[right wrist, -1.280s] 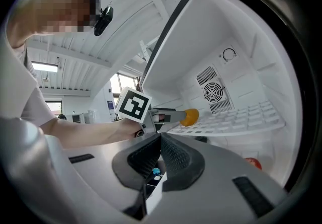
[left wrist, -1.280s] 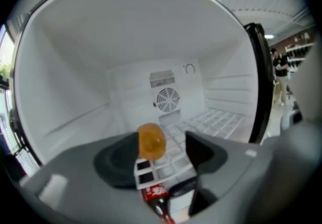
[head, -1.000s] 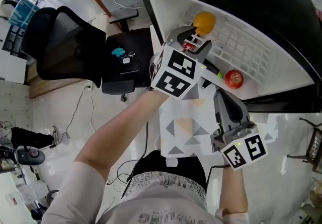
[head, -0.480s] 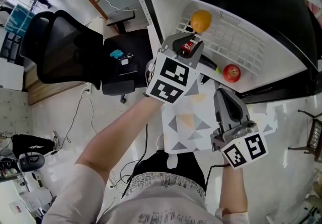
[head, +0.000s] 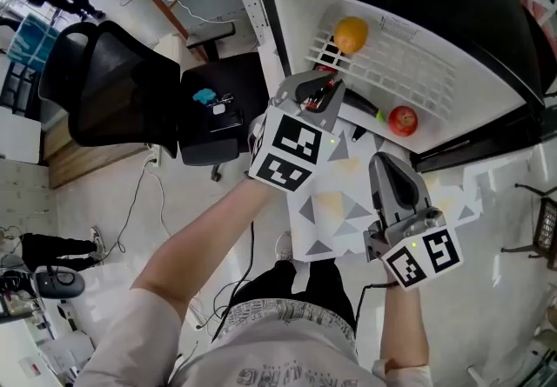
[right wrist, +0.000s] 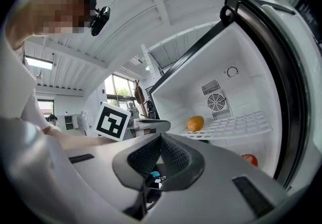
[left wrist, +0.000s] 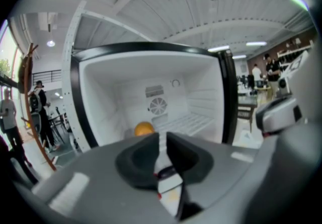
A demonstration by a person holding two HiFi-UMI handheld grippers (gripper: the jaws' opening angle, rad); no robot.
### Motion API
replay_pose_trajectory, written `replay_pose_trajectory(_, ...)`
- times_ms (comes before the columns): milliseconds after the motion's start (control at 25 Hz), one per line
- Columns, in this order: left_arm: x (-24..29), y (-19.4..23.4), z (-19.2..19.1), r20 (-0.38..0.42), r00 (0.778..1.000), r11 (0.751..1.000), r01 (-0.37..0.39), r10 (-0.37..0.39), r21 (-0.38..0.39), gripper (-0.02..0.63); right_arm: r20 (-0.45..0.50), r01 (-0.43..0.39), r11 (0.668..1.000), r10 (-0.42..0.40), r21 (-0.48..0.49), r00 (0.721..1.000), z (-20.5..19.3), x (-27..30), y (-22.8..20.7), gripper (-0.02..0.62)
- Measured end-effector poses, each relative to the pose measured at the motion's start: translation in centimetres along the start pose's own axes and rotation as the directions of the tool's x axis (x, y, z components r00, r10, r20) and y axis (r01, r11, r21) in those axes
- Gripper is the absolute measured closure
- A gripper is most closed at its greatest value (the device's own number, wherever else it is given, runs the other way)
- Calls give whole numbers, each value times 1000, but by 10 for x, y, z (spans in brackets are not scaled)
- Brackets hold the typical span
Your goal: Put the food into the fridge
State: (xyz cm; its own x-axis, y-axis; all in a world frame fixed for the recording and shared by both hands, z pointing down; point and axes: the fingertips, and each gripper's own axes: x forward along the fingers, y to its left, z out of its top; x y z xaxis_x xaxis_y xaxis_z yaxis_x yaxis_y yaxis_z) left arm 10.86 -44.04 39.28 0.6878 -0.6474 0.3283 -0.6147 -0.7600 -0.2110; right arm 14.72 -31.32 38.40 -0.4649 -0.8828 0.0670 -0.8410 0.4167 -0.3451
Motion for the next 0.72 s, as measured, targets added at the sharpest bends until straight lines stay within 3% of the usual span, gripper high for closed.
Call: replay_pose_trajectory(720,-59,-7,6,72,997,998,40,-36,-48,597,23,44,998,-43,-45,999,14,-6,35,594)
